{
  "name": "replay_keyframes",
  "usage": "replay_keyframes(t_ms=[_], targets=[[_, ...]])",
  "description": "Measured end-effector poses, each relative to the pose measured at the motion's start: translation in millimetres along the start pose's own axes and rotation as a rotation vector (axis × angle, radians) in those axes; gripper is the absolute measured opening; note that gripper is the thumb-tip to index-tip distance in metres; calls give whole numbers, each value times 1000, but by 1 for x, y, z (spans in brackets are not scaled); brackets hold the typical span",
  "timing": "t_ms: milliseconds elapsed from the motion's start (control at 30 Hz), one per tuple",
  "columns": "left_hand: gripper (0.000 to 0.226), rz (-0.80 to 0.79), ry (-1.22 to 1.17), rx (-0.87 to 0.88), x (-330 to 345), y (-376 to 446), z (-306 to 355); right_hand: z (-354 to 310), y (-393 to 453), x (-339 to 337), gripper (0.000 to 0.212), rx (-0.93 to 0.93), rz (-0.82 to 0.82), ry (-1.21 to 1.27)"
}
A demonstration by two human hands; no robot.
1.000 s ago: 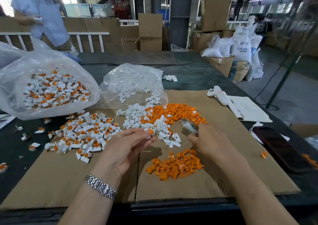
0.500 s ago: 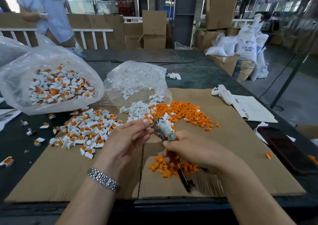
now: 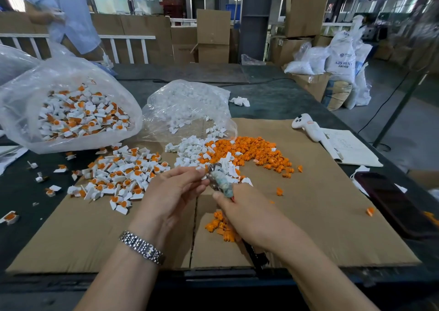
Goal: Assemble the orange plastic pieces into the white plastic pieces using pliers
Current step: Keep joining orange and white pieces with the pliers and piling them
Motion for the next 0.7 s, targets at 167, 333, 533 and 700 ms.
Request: replay_keyframes(t_ms=[167, 333, 533, 700], targets=[[8, -8, 13, 0, -3, -4, -1, 7, 2, 7, 34, -13, 69, -77], [8, 0, 46, 49, -2, -6, 2, 12, -2, -1, 44, 36, -189, 325], [5, 164, 425, 200, -22, -5, 14, 43, 15, -43, 48, 77, 46, -121], [29, 494, 965, 486, -46, 0, 27, 82, 41, -55, 52, 264, 232, -494]])
Point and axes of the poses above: each hand's wrist, its own y-axis towards the middle knuckle, its own x-axis out of the palm, z = x × y, the point moved 4 cm from there along y, towards the middle knuckle, and after that the axes turned 4 degrees about -y, right-handed, at the moved point
